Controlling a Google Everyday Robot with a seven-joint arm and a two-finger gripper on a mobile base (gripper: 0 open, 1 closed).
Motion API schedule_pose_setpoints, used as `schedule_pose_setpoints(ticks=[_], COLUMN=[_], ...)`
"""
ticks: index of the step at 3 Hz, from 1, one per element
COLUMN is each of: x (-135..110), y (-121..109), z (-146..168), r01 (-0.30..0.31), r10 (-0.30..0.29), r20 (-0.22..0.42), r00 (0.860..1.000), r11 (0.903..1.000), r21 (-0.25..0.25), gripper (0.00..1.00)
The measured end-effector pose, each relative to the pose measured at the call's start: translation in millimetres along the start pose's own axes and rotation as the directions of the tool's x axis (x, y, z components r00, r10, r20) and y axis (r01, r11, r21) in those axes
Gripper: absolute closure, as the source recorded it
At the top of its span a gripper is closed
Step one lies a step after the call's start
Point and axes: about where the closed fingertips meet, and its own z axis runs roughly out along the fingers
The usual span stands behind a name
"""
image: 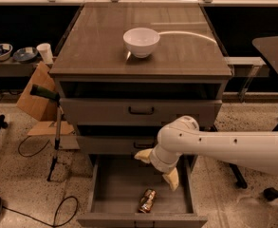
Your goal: Pick orange can from bottom drawer and place on counter
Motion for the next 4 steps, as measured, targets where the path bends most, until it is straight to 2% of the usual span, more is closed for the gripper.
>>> schedule_pose_setpoints(ticks=[1,2,3,4], x=[3,9,11,5], y=[-3,-19,-44,-66], z=[10,43,95,156], r01=[-0.02,-0.02,-0.019,0.015], r10=[0.019,0.017,0.011,-0.03], r20=[0.015,0.045,0.077,0.112], r00=[1.0,0.999,0.997,0.993], r11=[0.9996,0.9975,0.9936,0.9906], r21=[0.022,0.068,0.111,0.136], gripper=[0.0,0.0,0.0,0.0])
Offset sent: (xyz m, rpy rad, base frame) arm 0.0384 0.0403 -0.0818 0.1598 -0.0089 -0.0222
